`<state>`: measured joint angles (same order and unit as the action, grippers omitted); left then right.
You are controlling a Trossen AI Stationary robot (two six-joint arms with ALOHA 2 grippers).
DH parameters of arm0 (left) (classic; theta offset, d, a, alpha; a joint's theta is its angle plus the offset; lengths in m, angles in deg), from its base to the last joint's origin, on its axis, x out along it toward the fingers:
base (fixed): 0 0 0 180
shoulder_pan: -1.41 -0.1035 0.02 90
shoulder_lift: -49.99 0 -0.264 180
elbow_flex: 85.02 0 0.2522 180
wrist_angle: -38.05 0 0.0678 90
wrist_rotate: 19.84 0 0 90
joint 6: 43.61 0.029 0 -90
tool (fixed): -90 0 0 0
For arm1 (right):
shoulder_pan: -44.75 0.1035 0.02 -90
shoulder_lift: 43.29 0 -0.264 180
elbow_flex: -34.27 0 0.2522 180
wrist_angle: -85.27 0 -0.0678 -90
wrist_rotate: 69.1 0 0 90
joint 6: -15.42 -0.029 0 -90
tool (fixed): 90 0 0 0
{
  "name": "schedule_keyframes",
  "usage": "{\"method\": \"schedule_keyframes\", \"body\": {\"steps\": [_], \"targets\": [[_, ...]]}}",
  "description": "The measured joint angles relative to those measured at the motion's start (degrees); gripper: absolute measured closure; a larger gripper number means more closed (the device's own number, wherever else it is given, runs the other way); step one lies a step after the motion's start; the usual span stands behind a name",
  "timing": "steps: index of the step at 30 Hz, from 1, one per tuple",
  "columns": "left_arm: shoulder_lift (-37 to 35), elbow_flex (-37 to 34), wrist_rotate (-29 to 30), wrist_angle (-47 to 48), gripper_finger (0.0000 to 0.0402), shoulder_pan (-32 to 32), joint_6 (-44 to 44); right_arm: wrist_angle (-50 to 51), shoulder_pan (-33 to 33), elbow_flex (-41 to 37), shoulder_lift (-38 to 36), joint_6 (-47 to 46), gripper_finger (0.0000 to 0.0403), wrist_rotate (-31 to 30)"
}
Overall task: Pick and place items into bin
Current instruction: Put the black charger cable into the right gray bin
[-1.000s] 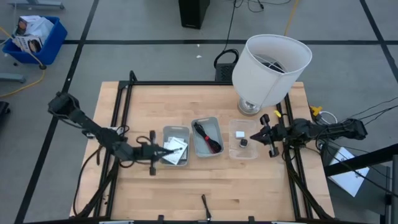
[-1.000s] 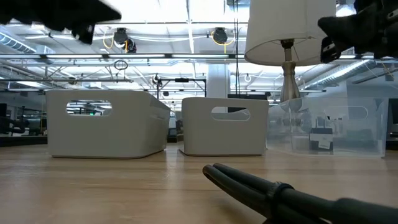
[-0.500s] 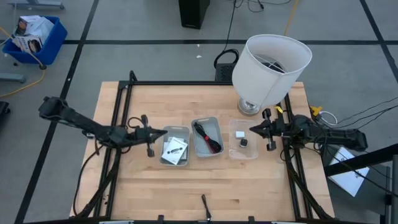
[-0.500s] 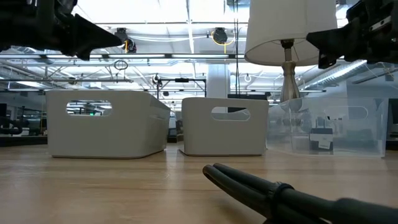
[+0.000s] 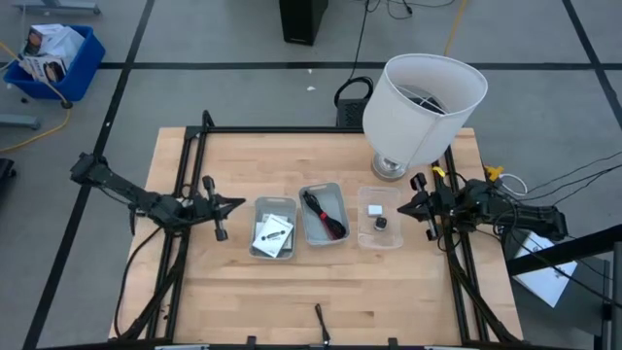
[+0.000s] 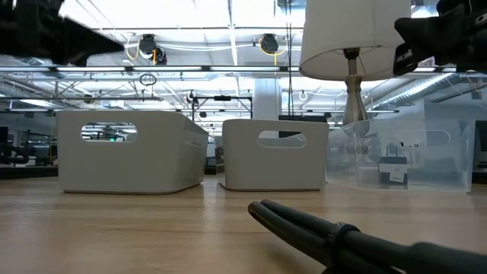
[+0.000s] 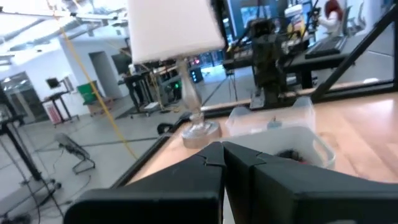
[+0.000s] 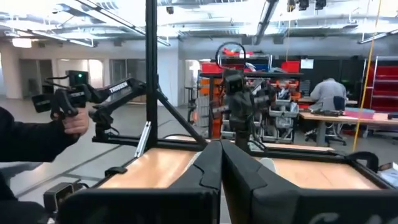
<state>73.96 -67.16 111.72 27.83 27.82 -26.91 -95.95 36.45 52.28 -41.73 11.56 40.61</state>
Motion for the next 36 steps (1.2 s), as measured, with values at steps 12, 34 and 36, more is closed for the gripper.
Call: {"method": "schedule_keyframes", "body": {"steps": [12, 34, 36], "targets": [[-4.7, -3.5, -20.2, 1.4, 0.0401, -11.6, -3.7, 0.4, -4.0, -1.0, 0.1, -0.6, 0.0403, 3.0], [-4.6, -3.5, -43.5, 8.8, 0.0401, -35.6, -5.7, 9.7, -11.7, -1.2, 0.3, 1.4, 0.0403, 3.7], [-4.6, -3.5, -45.9, 6.6, 0.0401, -35.8, -5.5, 8.6, -11.7, -1.2, 0.3, 1.5, 0.0403, 4.7]]}}
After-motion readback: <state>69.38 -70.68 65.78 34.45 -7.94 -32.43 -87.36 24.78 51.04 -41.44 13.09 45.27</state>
